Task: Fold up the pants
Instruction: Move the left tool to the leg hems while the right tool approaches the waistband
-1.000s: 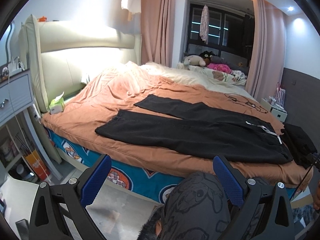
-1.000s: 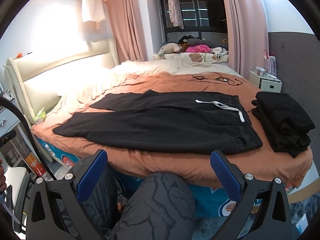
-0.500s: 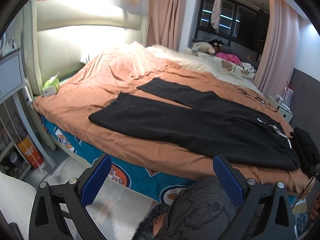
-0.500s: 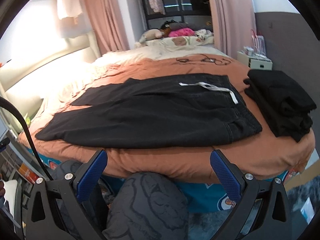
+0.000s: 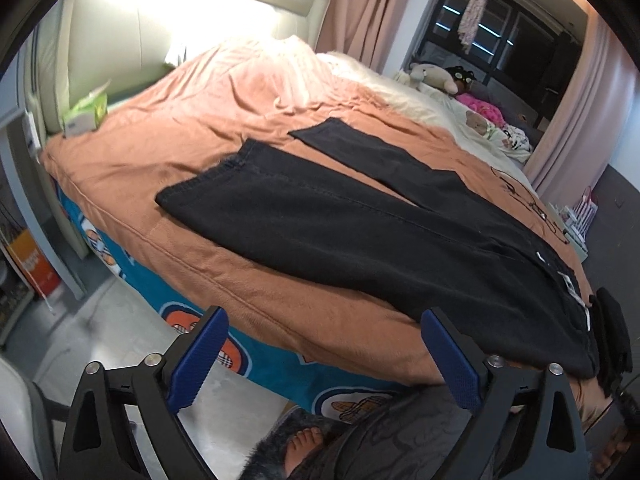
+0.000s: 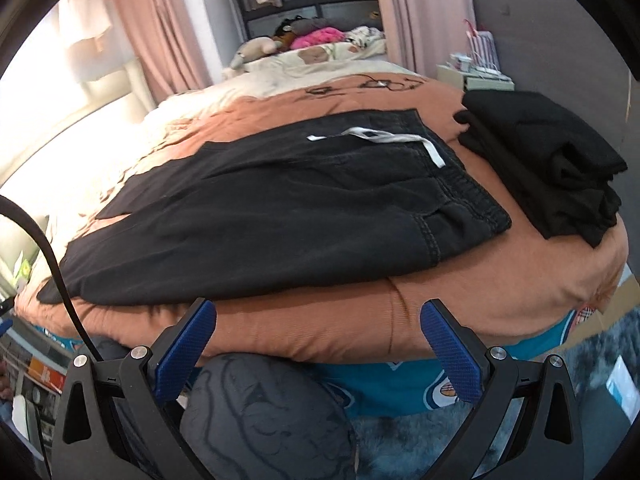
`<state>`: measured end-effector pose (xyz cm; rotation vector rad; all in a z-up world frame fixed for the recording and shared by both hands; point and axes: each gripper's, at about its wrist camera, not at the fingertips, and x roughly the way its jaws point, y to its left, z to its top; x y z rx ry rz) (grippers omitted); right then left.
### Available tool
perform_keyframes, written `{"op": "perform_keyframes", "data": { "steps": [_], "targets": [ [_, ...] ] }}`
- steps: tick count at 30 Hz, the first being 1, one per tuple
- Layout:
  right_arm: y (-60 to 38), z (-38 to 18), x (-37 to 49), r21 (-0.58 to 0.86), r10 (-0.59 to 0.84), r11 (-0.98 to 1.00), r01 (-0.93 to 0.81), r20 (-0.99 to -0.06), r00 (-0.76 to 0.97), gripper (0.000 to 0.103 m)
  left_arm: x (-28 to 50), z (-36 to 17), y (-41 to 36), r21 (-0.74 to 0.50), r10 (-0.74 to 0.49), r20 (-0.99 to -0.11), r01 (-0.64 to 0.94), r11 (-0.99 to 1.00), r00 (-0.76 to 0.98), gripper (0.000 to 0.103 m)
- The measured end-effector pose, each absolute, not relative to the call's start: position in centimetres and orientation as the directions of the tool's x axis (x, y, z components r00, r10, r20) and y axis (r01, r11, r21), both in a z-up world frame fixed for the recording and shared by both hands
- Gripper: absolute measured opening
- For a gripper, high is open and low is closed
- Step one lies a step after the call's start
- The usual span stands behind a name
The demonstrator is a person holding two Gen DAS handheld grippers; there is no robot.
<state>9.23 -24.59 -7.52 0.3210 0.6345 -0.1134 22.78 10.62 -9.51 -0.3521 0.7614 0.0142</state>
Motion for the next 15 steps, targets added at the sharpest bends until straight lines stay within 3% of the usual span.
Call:
{"op": "perform_keyframes", "data": {
  "steps": [9, 15],
  "targets": [
    [-26.3, -7.9, 10.4, 0.294, -0.031, 0.918, 0.265, -0.613, 0.789, 0.103, 27.1, -11.7, 12.8, -0.400, -0.178, -0.702, -0.176, 0.899, 0.690, 0.088],
    [-27.9, -8.9, 11.2, 0.322, -0.028, 0.901, 0.290, -0.625, 0.780, 0.103, 29.0, -13.5, 13.9, -0.502, -0.272, -0.681, -0.164, 0.849, 0.680, 0.087]
  ]
}}
